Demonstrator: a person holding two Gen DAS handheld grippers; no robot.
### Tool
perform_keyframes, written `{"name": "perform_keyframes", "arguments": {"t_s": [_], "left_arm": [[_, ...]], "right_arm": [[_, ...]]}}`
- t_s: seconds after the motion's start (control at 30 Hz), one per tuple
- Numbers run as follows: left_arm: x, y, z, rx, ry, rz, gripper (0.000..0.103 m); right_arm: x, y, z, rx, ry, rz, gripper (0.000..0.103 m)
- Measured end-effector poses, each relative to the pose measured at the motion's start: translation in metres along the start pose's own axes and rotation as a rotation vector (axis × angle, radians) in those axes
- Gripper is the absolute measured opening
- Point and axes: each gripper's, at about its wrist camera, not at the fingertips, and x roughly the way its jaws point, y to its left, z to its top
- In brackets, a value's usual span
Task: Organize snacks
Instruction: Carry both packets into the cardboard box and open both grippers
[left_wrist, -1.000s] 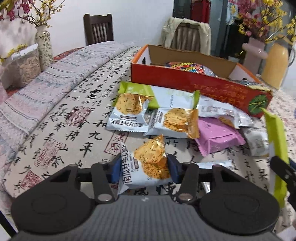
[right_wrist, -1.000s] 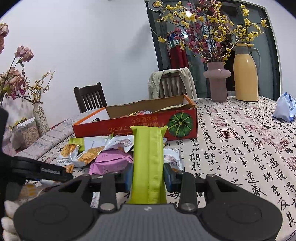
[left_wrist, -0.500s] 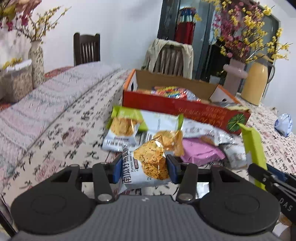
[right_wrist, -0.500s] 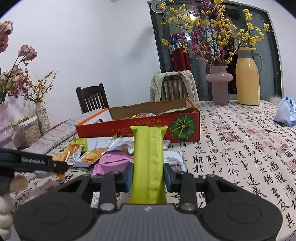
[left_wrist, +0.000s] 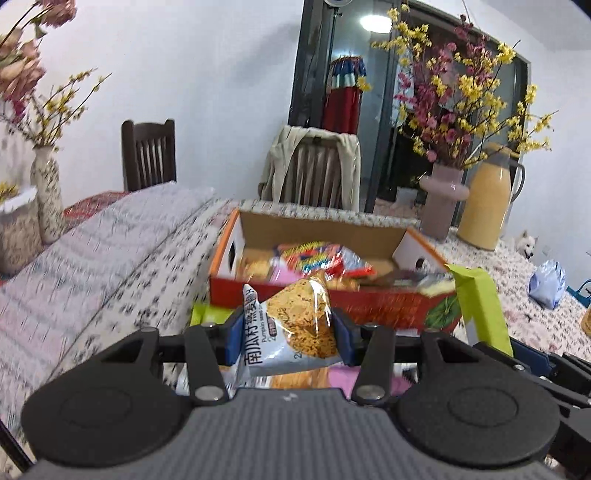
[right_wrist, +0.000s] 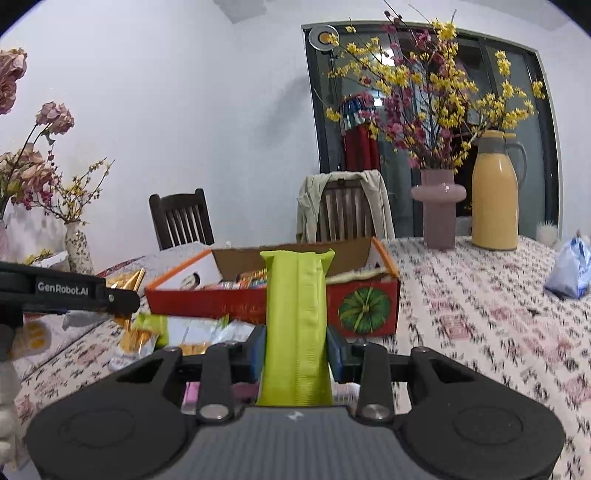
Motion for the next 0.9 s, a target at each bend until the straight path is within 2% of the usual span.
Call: {"name": "perform_keyframes", "arguments": {"t_s": [0.4, 0.9], "left_arm": [[0.046, -0.015, 0.044, 0.013, -0.029, -0.025, 0.049], [0.130, -0.009, 0.085, -0.005, -0.009, 0.044, 0.049]], "right_arm": [[0.047, -0.006, 0.055, -0.002, -0.066, -0.043, 0.033], [0.130, -0.008, 0.095, -0.028, -0.054, -0.055, 0.033]]}}
